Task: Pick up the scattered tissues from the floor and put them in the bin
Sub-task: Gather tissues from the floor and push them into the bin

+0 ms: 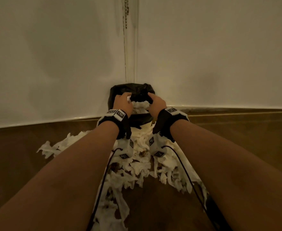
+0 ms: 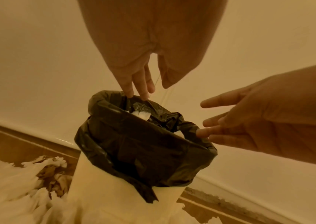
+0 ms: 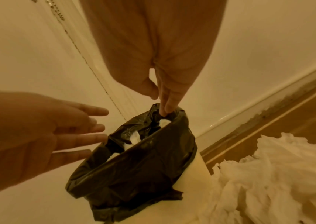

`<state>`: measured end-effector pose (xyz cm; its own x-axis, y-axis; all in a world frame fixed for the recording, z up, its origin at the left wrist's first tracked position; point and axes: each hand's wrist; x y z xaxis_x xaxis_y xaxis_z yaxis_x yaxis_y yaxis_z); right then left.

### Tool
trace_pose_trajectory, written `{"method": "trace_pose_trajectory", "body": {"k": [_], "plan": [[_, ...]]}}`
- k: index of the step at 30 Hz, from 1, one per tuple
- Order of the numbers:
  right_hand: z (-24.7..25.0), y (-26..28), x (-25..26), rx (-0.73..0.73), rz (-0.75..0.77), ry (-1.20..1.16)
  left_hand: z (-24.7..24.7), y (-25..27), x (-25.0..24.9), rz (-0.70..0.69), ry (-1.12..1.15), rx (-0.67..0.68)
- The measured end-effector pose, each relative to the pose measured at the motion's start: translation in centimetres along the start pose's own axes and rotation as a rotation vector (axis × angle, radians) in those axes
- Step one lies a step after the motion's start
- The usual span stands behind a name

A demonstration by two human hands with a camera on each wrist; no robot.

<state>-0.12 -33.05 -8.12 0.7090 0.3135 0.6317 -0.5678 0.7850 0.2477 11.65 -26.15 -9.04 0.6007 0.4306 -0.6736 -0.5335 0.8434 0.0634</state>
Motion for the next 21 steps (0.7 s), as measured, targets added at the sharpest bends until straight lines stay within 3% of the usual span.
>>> {"method": "trace_pose_trajectory", "body": {"k": [6,9,14,21], "plan": [[0.4,2.5,-0.2,-0.161,-0.002,-0.075,0.6,2.1,1.2,-0.078,0.041,-0.074],[0.4,4.6,-0.6,-0.211,-0.011,-0.100,0.8,4.1,2.4,-0.055,0.088,-0.008],[-0.8,8.3,-2.0,-0.152,-0.038,-0.157,0.1,8.4,4.1,0.030,0.104,0.111],[-7.1,13.3,-5.3,0.053,-0.135,-0.224,-2.4,16.8,6.9,0.129,0.016,0.308]]}}
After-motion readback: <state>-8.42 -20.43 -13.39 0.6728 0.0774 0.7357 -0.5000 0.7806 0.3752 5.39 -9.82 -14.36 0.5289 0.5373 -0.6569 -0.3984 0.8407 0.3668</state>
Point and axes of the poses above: each hand's wrist, its own y-axis away from the middle knuckle, its own z-axis out of the back of the hand, x = y × z, and after that the axes turned 6 degrees about x, right-handed
